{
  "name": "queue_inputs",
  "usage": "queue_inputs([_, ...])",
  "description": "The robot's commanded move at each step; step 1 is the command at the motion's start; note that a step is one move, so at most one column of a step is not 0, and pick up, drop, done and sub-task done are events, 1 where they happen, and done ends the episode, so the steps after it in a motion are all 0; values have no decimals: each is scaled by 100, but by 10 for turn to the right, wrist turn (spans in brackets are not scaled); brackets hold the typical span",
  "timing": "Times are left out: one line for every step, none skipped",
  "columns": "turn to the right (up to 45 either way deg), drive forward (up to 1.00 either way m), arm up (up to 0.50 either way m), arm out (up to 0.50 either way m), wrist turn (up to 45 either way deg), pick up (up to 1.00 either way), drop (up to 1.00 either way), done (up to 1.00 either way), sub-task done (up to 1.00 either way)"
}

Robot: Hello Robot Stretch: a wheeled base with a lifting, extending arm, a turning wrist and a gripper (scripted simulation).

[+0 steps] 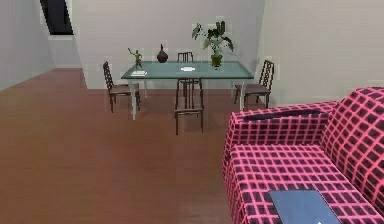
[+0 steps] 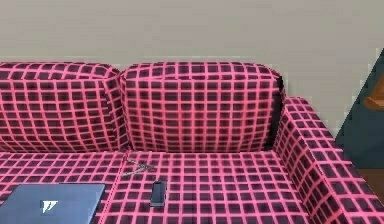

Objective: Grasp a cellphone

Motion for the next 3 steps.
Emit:
queue_inputs([0, 0, 0, 30, 0, 0, 0, 0, 0])
queue_inputs([0, 0, 0, 0, 450, 0, 0, 0, 0])
queue_inputs([0, 0, 0, 0, 450, 0, 0, 0, 0])
